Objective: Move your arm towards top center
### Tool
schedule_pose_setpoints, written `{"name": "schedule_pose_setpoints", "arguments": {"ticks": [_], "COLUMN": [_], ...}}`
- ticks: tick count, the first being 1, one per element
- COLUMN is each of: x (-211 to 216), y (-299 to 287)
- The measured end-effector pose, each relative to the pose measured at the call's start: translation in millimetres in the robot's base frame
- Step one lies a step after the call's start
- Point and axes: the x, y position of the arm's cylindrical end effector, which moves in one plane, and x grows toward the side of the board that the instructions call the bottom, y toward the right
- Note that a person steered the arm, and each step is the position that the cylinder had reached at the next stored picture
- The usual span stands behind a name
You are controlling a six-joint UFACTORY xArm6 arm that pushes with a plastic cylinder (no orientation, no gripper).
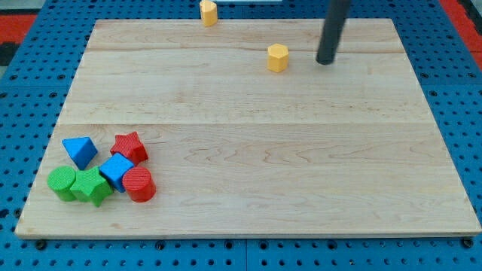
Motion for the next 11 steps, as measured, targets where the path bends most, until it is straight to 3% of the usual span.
{"name": "schedule_pose_setpoints", "arguments": {"ticks": [1,2,3,4,5,7,8,9,11], "x": [-4.6,49.8,92.8,51.4,92.1,177.2,201.5,203.1,191.6], "y": [-65.4,-144.3,-179.9,-164.7,-117.6,-229.0,-237.3,-237.1,-176.6]}}
